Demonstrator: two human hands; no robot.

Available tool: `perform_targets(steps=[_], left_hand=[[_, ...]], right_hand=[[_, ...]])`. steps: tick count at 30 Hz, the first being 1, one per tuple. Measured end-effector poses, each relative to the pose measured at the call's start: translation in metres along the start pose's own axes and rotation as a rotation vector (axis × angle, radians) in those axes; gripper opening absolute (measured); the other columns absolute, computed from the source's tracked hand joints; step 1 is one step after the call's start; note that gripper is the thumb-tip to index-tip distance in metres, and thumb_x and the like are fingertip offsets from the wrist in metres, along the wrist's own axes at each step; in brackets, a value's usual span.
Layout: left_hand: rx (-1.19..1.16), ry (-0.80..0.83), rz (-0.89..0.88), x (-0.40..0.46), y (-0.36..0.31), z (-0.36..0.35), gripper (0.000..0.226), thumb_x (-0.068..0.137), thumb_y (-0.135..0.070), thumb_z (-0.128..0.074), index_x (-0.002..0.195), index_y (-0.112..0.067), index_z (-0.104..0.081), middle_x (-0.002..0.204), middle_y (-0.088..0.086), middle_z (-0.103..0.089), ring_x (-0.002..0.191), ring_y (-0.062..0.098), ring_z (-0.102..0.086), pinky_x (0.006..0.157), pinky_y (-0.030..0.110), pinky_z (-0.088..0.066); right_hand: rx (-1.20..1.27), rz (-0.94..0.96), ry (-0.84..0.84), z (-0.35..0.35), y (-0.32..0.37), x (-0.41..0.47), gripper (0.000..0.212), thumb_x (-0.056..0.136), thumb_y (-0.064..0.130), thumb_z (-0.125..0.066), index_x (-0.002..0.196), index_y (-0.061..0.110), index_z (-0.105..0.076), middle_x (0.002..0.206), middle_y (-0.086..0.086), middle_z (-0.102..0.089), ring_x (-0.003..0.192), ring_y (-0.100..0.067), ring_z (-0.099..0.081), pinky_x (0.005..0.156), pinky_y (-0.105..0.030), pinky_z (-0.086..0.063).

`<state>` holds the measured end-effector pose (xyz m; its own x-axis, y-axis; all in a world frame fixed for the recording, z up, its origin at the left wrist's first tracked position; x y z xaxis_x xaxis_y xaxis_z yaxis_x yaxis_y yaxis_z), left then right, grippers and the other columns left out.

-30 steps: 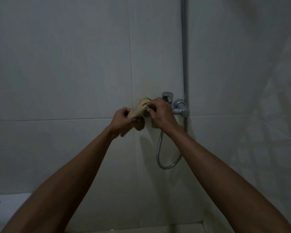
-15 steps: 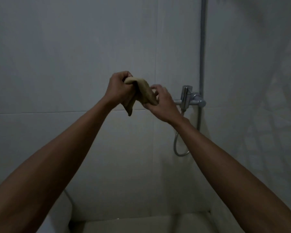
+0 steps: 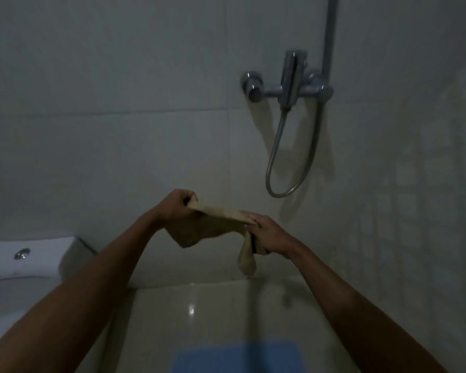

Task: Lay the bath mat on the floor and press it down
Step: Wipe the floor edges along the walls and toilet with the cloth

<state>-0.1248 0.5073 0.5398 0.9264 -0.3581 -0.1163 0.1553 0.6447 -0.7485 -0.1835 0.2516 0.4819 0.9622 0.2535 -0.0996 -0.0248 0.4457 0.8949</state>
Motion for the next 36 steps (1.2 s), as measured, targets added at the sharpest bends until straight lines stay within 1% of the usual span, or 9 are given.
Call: perform_targets(steps=[5, 9, 13, 17, 19, 21, 23, 27, 36], left_hand=[[0.034, 0.166, 0.204, 0.065, 0.144, -0.192, 0.009, 0.054, -0.022, -0.057, 0.062, -0.021, -0.055, 0.054, -0.011, -0.053, 0.053, 0.006, -0.049, 0.053, 0.02, -0.04], [0.114, 0.093, 0.24, 0.126, 0.286, -0.353, 0.007, 0.058, -0.032, -0.052, 0.058, -0.025, -0.05, 0.061, -0.001, -0.054, 0.064, 0.019, -0.054, 0.06, 0.026, -0.038], [0.126, -0.051, 0.222, 0.184, 0.401, -0.47, 0.01, 0.058, -0.025, -0.053, 0.062, -0.015, -0.053, 0.058, 0.002, -0.054, 0.062, 0.023, -0.058, 0.056, 0.029, -0.041], [0.287, -0.251, 0.11, 0.246, 0.532, -0.551, 0.01, 0.067, -0.029, -0.056, 0.07, -0.019, -0.057, 0.069, 0.009, -0.064, 0.073, 0.031, -0.065, 0.064, 0.032, -0.042], [0.392, -0.29, 0.086, 0.263, 0.586, -0.58, 0.021, 0.067, -0.034, -0.063, 0.079, -0.017, -0.061, 0.085, 0.01, -0.067, 0.088, 0.032, -0.064, 0.076, 0.037, -0.041], [0.483, -0.263, 0.12, 0.27, 0.65, -0.623, 0.043, 0.062, -0.038, -0.064, 0.097, -0.013, -0.064, 0.106, 0.013, -0.062, 0.107, 0.034, -0.056, 0.088, 0.041, -0.036], [0.46, -0.239, 0.24, 0.264, 0.692, -0.657, 0.058, 0.066, -0.039, -0.066, 0.112, -0.004, -0.06, 0.115, 0.021, -0.055, 0.11, 0.04, -0.05, 0.09, 0.045, -0.039], [0.404, -0.395, 0.205, 0.224, 0.727, -0.711, 0.032, 0.081, -0.018, -0.052, 0.105, 0.001, -0.057, 0.108, 0.024, -0.057, 0.098, 0.041, -0.052, 0.082, 0.044, -0.041], [0.461, -0.298, 0.17, 0.226, 0.709, -0.736, 0.059, 0.082, -0.028, -0.041, 0.13, 0.005, -0.049, 0.138, 0.028, -0.044, 0.13, 0.043, -0.038, 0.105, 0.052, -0.029]], right_hand=[[0.021, -0.188, -0.021, -0.049, -0.228, 0.024, 0.032, 0.097, 0.002, -0.05, 0.122, 0.018, -0.063, 0.104, 0.006, -0.065, 0.079, 0.014, -0.06, 0.069, -0.007, -0.043], [0.019, -0.285, -0.062, -0.106, -0.435, 0.06, 0.037, 0.095, -0.001, -0.047, 0.124, 0.014, -0.064, 0.122, -0.004, -0.066, 0.113, -0.019, -0.061, 0.088, -0.019, -0.047], [-0.048, -0.214, -0.137, -0.154, -0.58, 0.107, 0.038, 0.092, -0.002, -0.049, 0.126, 0.009, -0.063, 0.121, -0.004, -0.065, 0.11, -0.013, -0.057, 0.083, -0.003, -0.033], [-0.128, -0.109, -0.191, -0.206, -0.704, 0.166, 0.037, 0.092, 0.01, -0.056, 0.128, 0.017, -0.062, 0.122, -0.006, -0.067, 0.111, -0.019, -0.062, 0.086, -0.016, -0.043], [-0.253, -0.117, -0.01, -0.237, -0.75, 0.186, 0.054, 0.091, 0.02, -0.06, 0.143, 0.021, -0.047, 0.138, -0.008, -0.057, 0.124, -0.025, -0.054, 0.102, -0.033, -0.044], [-0.504, -0.126, 0.267, -0.279, -0.802, 0.202, 0.08, 0.091, 0.034, -0.062, 0.155, 0.024, -0.016, 0.161, -0.007, -0.022, 0.146, -0.03, -0.024, 0.118, -0.05, -0.019], [-0.577, 0.038, 0.244, -0.313, -0.831, 0.223, 0.079, 0.096, 0.043, -0.052, 0.157, 0.023, -0.005, 0.164, -0.004, -0.005, 0.15, -0.026, -0.005, 0.12, -0.047, 0.0], [-0.747, 0.261, 0.097, -0.382, -0.88, 0.26, 0.075, 0.098, 0.053, -0.037, 0.157, 0.017, -0.008, 0.165, -0.005, -0.004, 0.152, -0.024, 0.0, 0.121, -0.048, -0.007], [-0.846, 0.393, -0.072, -0.365, -0.922, 0.266, 0.049, 0.1, 0.035, -0.033, 0.141, 0.015, -0.052, 0.147, -0.004, -0.049, 0.136, -0.022, -0.045, 0.112, -0.038, -0.028]])
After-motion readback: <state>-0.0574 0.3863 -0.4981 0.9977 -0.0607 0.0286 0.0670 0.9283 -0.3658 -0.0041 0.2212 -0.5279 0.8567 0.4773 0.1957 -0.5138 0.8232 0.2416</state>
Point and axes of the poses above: each hand's wrist, its own x-axis towards the middle knuckle, its own z-axis out of the back of the hand, y = z × x, the point moved 1 cm from there along x, towards the middle knuckle
